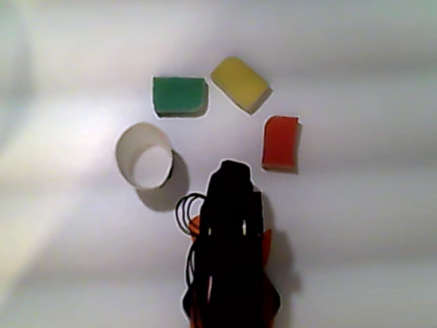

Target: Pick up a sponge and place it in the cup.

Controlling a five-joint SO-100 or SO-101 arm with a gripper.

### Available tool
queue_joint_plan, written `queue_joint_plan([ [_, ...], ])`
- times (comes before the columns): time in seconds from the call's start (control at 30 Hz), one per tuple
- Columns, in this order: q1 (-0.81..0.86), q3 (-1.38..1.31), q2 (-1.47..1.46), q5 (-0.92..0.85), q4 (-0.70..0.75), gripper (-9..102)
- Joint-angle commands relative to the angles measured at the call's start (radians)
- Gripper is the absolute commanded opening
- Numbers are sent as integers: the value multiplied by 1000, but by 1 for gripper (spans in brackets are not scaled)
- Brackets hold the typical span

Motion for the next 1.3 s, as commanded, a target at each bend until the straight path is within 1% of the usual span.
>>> queue_joint_plan([
  [0.0, 21, 46, 12, 3, 20, 4],
  [0.03, 23, 46, 12, -8, 20, 2],
  [0.1, 23, 46, 12, -97, -8, 0],
  [0.27, 25, 46, 12, -89, -100, 0],
  [0.47, 18, 46, 12, -146, -112, 0],
  [0.57, 2, 44, 12, -120, -161, 0],
  [0.63, -12, 43, 12, -107, -169, 0],
  [0.77, -40, 17, 12, -94, -143, 0],
  [0.93, -51, -92, 6, -91, -23, 0],
  [1.0, -38, -137, -32, -110, -12, 0],
  [1.1, -11, -202, -143, -153, -54, 0],
  [1.2, 15, -288, -302, -196, -117, 0],
  [1.27, 25, -379, -439, -227, -133, 0],
])
